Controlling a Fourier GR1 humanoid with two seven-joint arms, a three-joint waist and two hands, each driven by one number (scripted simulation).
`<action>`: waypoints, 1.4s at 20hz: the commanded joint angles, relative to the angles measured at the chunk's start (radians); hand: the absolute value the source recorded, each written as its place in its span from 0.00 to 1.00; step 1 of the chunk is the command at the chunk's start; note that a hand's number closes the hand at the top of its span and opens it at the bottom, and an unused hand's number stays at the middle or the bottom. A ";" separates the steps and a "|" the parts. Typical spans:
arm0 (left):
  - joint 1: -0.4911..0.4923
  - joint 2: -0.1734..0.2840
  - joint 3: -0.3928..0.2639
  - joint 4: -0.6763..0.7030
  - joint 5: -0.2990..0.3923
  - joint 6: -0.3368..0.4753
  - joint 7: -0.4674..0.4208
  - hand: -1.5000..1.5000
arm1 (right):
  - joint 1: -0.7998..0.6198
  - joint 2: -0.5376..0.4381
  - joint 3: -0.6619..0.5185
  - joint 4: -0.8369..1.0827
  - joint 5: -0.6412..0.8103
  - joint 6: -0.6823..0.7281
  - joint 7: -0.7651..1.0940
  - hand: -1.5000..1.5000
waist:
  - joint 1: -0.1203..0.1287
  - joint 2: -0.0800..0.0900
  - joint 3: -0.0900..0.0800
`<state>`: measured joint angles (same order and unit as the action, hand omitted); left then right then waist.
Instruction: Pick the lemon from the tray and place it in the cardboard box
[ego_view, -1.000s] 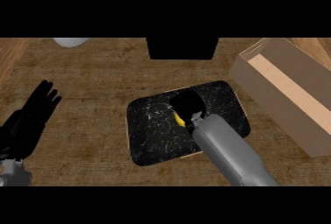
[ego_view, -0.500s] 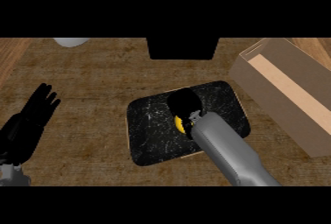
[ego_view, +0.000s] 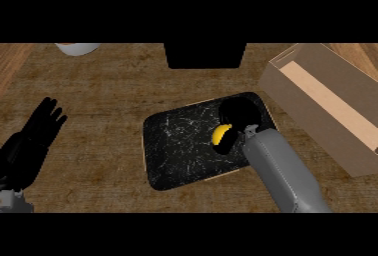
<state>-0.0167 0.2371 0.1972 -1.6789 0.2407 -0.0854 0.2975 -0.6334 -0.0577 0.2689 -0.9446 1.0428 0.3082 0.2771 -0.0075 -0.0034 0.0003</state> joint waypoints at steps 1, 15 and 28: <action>-0.006 -0.004 0.000 0.018 -0.007 -0.008 -0.012 0.50 | 0.058 -0.039 -0.050 -0.051 0.015 -0.063 0.053 1.00 | 0.004 0.002 0.000; 0.013 0.003 0.026 0.021 -0.010 -0.019 -0.023 0.50 | 0.070 -0.014 -0.014 -0.736 0.070 0.052 0.278 1.00 | -0.009 -0.006 -0.001; 0.006 -0.011 0.014 -0.005 -0.027 -0.016 -0.015 0.50 | -0.048 -0.136 -0.285 -0.894 0.102 0.125 0.425 1.00 | 0.009 0.002 0.000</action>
<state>-0.0259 0.2268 0.2078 -1.6764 0.2244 -0.0981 0.2969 -0.6627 -0.1594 0.0576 -1.8162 1.1506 0.4221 0.6847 -0.0026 -0.0030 -0.0003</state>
